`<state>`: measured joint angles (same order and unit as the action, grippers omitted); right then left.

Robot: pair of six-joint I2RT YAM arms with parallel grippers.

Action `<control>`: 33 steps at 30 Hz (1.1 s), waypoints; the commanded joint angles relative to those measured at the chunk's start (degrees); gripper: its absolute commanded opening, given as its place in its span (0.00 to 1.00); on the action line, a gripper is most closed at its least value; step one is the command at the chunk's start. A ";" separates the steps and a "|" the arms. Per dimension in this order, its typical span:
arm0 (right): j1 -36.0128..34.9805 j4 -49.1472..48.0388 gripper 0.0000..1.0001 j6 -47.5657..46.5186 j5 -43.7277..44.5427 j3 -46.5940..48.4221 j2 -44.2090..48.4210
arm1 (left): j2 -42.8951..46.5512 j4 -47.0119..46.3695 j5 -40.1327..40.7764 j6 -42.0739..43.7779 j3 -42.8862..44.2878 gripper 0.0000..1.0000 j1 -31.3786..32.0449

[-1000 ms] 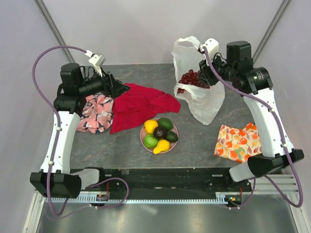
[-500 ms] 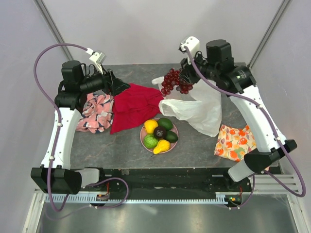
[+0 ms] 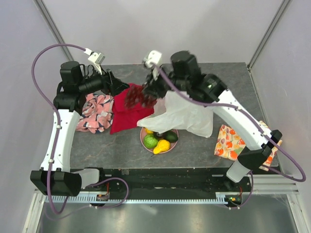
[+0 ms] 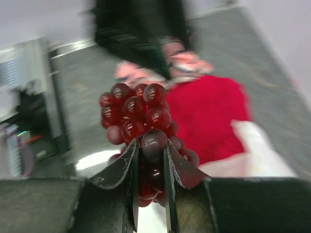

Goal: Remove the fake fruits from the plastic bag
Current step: Adjust the plastic bag at the center of the board.

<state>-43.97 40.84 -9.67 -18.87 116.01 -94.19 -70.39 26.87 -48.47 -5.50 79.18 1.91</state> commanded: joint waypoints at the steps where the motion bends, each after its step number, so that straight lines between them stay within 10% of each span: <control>1: -6.74 -0.50 0.00 2.64 -8.18 -5.16 2.17 | 2.71 -0.59 2.32 0.40 2.82 0.73 -1.38; 17: -10.36 7.67 0.00 0.09 -2.24 -22.84 7.26 | 7.55 -0.24 2.41 -0.48 -1.04 0.73 -4.90; 25: 9.13 9.26 0.00 -1.83 0.24 -25.13 8.33 | 6.85 -0.68 1.45 -1.44 -0.60 0.73 -5.08; 33: 12.24 9.08 0.00 -3.87 -3.71 -16.61 5.59 | 6.93 -1.47 0.04 -2.68 -0.87 0.73 -5.16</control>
<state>-29.82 51.57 -13.08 -17.39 93.41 -89.80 -63.83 27.09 -46.68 -6.15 78.35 -2.92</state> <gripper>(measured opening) 0.272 0.735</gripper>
